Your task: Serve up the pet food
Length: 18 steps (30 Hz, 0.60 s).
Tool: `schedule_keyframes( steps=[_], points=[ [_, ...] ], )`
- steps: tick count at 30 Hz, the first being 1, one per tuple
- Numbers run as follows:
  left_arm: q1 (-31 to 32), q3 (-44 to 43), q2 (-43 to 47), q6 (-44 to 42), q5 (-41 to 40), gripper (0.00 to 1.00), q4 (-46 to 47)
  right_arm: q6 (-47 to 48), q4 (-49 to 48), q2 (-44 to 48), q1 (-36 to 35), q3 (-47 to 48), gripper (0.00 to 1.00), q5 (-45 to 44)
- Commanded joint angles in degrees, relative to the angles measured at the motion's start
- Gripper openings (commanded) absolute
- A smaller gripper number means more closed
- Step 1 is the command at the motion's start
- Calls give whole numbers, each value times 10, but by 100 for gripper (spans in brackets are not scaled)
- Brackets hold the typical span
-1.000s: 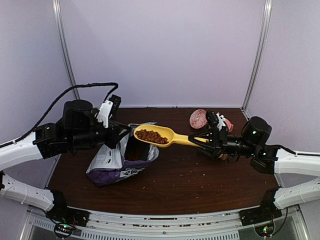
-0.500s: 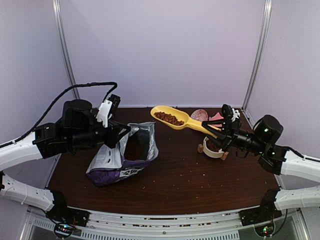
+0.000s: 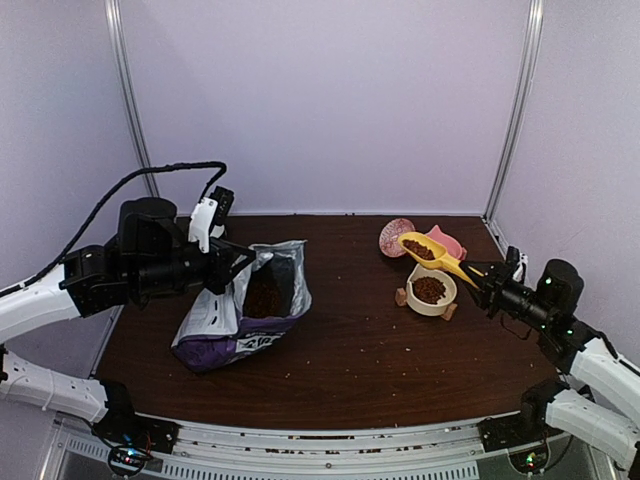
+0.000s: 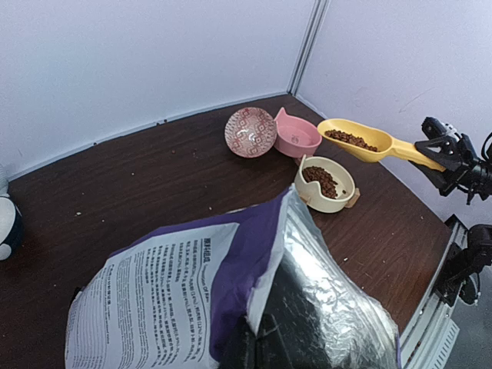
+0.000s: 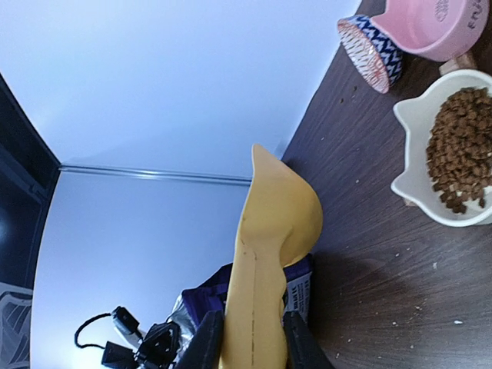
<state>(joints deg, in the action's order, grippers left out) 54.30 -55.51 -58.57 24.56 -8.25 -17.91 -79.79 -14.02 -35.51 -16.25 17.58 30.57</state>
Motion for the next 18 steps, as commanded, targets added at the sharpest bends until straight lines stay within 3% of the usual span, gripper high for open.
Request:
schedule_keyframes(
  steps=[1,18],
  points=[
    [-5,1,15,-6,1,0,49,51,84,42,40,-5,5,-21],
    [-6,-4,4,-17,8,0,46,156,271,61,75,26,5,-60]
  ],
)
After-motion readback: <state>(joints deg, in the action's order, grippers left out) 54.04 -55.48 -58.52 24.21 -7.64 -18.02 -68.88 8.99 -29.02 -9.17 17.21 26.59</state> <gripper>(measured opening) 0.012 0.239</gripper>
